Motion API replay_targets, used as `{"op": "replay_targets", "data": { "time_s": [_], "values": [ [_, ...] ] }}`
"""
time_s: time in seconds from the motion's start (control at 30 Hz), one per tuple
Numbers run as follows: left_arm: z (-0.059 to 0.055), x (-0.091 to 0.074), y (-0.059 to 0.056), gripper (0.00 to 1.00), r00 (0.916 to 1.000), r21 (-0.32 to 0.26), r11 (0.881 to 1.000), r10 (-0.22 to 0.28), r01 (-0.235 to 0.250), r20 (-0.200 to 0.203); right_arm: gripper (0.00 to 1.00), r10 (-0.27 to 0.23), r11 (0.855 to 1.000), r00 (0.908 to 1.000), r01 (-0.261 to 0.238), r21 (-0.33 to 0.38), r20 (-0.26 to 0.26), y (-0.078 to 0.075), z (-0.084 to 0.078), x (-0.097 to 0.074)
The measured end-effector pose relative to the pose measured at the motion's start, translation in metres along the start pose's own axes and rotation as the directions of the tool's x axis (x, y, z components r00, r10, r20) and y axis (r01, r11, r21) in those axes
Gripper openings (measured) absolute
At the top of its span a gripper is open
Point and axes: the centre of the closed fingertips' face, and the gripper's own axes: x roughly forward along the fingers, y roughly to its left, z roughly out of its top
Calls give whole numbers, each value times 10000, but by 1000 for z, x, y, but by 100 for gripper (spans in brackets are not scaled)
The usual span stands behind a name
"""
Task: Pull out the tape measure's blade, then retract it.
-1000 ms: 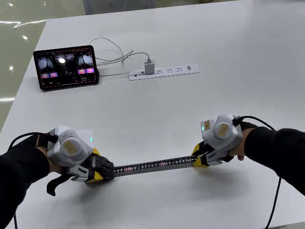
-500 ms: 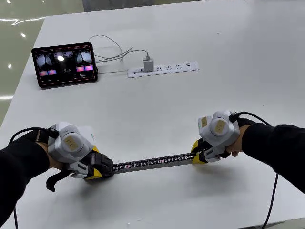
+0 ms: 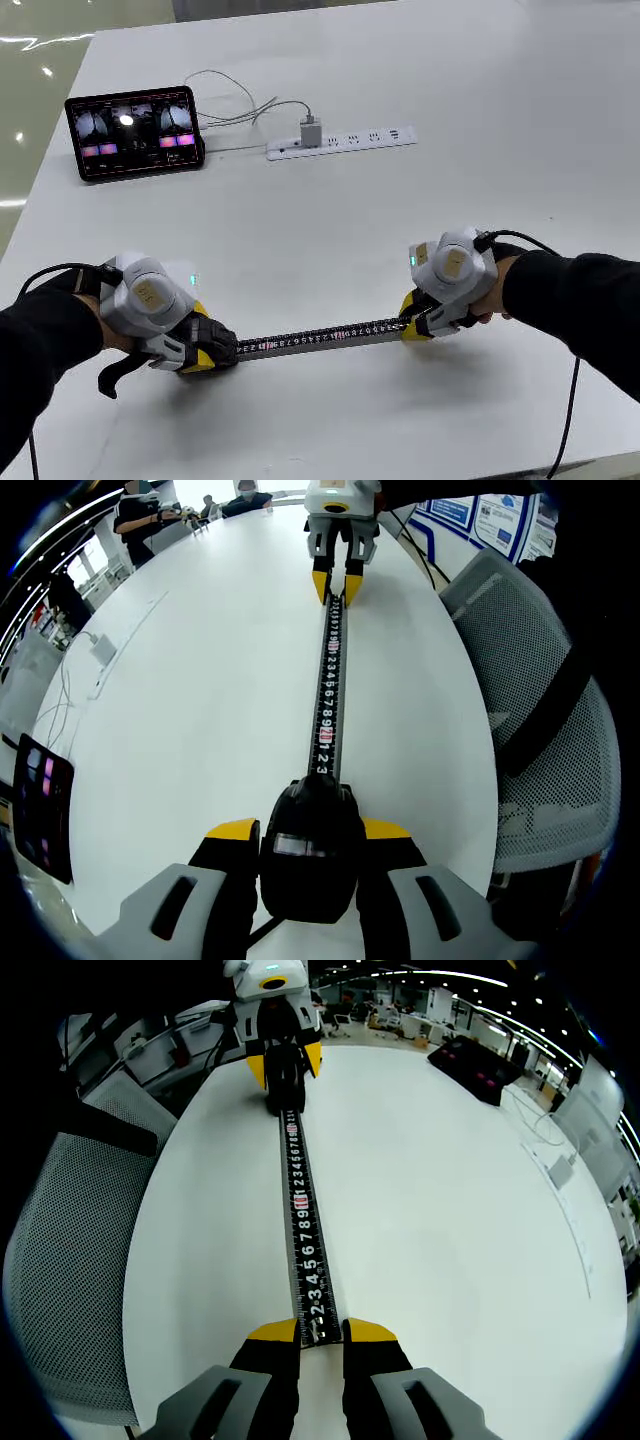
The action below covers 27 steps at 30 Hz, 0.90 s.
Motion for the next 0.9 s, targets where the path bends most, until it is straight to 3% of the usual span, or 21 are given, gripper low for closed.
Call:
{"op": "replay_targets", "data": {
  "time_s": [0.33,0.47,0.63,0.9],
  "values": [
    [10,-9,8,39,9995,-180,9998,107,-102,290,18,-152,9999,9999,152,8,73,-4,6,-5],
    [16,-13,11,46,9982,-640,9979,148,-110,585,20,-184,9996,9998,183,235,42,-6,8,-9],
    [23,-17,11,52,9957,-1029,9947,165,-70,916,34,-330,9965,9994,320,767,117,-6,8,-11],
    [21,-19,11,60,9942,-1541,9879,323,-163,1021,46,-589,9897,9978,542,1322,314,-8,7,-17]
  ]
}}
